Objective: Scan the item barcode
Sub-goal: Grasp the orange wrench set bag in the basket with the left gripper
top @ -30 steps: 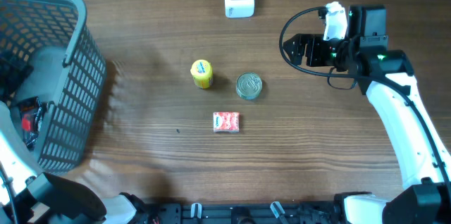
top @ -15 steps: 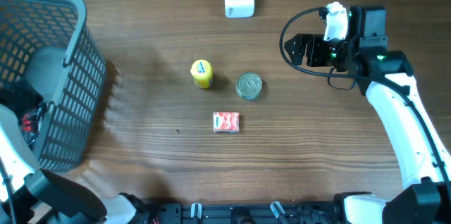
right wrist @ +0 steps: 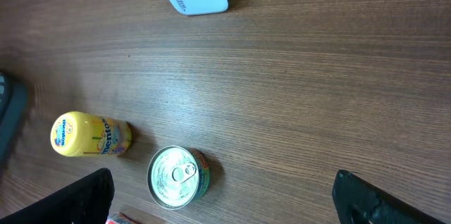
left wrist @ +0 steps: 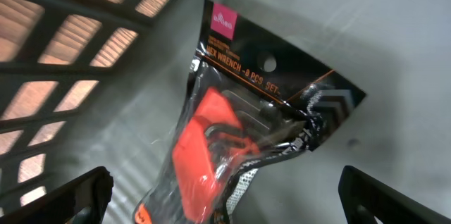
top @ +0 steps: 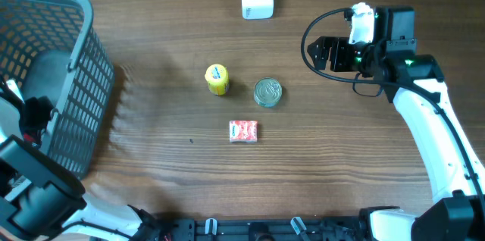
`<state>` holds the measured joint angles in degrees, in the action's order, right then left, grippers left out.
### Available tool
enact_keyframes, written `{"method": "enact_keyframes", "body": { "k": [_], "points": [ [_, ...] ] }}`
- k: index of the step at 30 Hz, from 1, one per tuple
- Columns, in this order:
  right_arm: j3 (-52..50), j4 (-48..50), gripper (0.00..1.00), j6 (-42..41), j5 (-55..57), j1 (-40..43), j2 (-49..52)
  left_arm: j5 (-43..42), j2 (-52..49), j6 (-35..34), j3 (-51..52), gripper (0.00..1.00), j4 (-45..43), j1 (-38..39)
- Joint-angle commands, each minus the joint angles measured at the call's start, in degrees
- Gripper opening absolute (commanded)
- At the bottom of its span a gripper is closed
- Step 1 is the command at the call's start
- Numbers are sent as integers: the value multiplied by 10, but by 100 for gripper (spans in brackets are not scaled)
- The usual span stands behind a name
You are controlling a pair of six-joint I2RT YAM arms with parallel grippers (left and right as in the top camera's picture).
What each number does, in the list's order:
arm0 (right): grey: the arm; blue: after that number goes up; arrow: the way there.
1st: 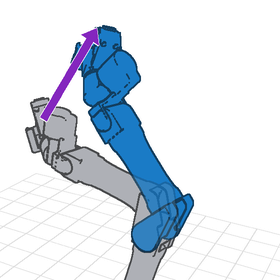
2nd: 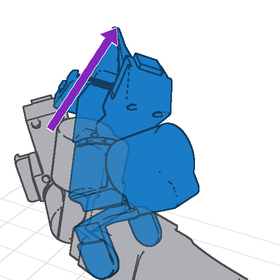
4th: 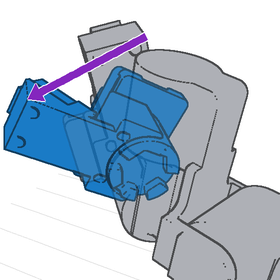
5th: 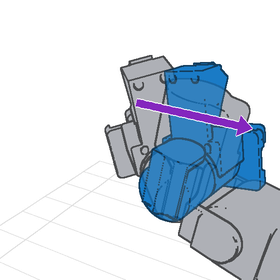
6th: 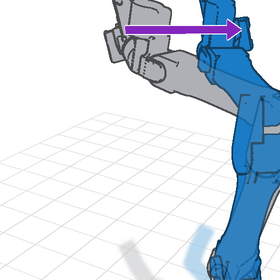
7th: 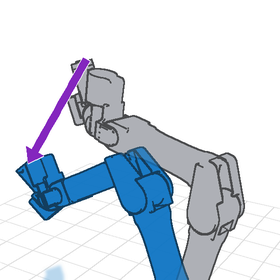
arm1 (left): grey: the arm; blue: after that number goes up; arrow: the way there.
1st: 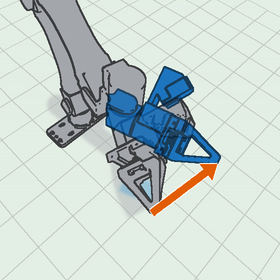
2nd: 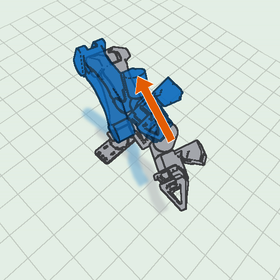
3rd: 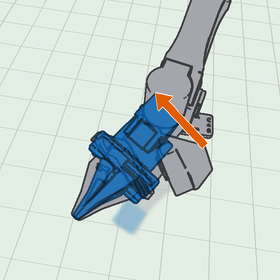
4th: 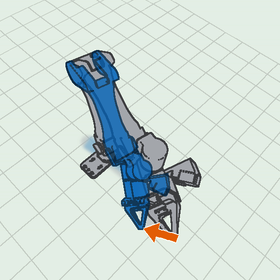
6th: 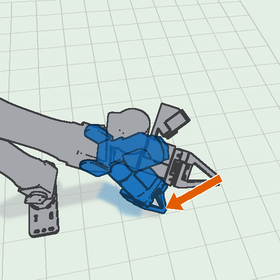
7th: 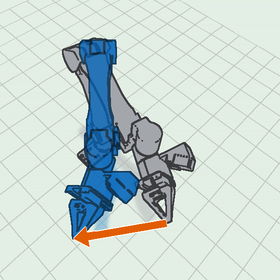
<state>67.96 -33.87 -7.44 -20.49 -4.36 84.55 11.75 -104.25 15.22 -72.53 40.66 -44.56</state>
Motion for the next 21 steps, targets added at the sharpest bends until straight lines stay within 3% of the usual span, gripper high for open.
{"method": "enact_keyframes", "body": {
  "k": [1, 5, 9, 12, 16, 19, 21],
  "points": [
    [-2, 2, 100, -2, 13, -3, 4, 31, -31, 11, 3, 100, -2, -11],
    [-2, 2, 100, -2, 28, -3, 4, 48, -38, 10, 3, 95, -2, -32],
    [-2, 9, 100, -3, 32, -3, 4, 48, -38, -3, 3, 77, -2, -58],
    [-2, 17, 100, -9, 32, -3, 4, 33, -38, -11, 3, 55, -2, -65],
    [-2, 25, 100, -18, 34, -3, 4, 9, -38, -11, 3, 47, -5, -65],
    [-2, 25, 100, -18, 34, -3, 4, 9, -38, -11, 3, 46, -10, -65],
    [-2, 25, 100, -17, 34, -3, 4, 9, -39, -11, 3, 36, -13, -65]
  ]
}}
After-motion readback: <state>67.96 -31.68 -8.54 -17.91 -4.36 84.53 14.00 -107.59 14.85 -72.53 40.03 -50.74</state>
